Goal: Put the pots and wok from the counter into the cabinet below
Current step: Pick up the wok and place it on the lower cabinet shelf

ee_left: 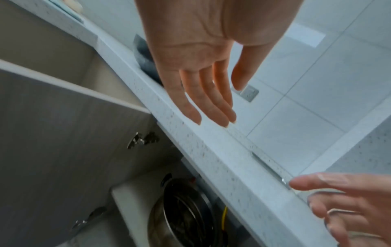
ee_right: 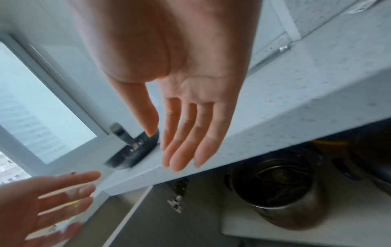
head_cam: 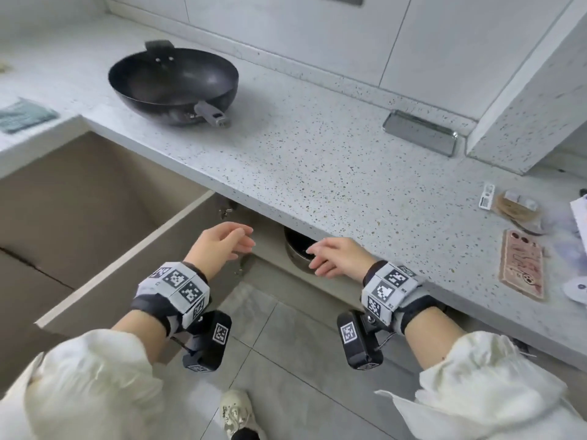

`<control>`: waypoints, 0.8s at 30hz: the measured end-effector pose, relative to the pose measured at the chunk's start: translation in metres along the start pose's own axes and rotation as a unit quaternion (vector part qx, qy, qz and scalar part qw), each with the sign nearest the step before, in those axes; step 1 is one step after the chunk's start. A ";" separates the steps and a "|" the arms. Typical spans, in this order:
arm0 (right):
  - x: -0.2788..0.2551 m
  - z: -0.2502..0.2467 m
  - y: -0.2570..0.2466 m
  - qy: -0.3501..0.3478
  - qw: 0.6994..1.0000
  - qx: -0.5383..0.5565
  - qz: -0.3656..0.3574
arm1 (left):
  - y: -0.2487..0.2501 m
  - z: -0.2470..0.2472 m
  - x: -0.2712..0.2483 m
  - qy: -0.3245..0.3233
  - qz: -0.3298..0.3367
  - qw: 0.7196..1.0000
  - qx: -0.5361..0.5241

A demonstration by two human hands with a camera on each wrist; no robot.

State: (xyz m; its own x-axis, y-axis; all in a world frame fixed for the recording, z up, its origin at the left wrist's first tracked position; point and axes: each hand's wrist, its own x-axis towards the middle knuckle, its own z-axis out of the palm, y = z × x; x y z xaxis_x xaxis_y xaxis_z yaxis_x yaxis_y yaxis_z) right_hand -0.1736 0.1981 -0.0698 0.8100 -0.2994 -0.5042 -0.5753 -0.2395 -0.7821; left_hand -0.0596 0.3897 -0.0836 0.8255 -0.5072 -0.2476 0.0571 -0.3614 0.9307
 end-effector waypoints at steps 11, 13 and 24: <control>0.036 0.037 -0.132 0.078 0.992 -0.024 -0.100 | 0.041 -0.095 0.056 0.004 -0.010 0.992 -0.126; 0.061 0.046 -0.156 0.105 0.989 -0.051 -0.096 | 0.047 -0.110 0.083 -0.010 -0.025 0.987 -0.159; 0.216 0.073 -0.241 0.169 0.944 -0.285 -0.003 | 0.056 -0.161 0.229 -0.078 -0.080 0.981 -0.157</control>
State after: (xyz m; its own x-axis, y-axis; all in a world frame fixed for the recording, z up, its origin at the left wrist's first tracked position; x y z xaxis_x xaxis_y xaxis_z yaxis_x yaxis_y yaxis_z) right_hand 0.1481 0.2586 -0.0171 0.7865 -0.5508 -0.2794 -0.6163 -0.6707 -0.4127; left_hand 0.2226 0.3795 -0.0448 0.6977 -0.5855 -0.4128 0.3693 -0.1999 0.9076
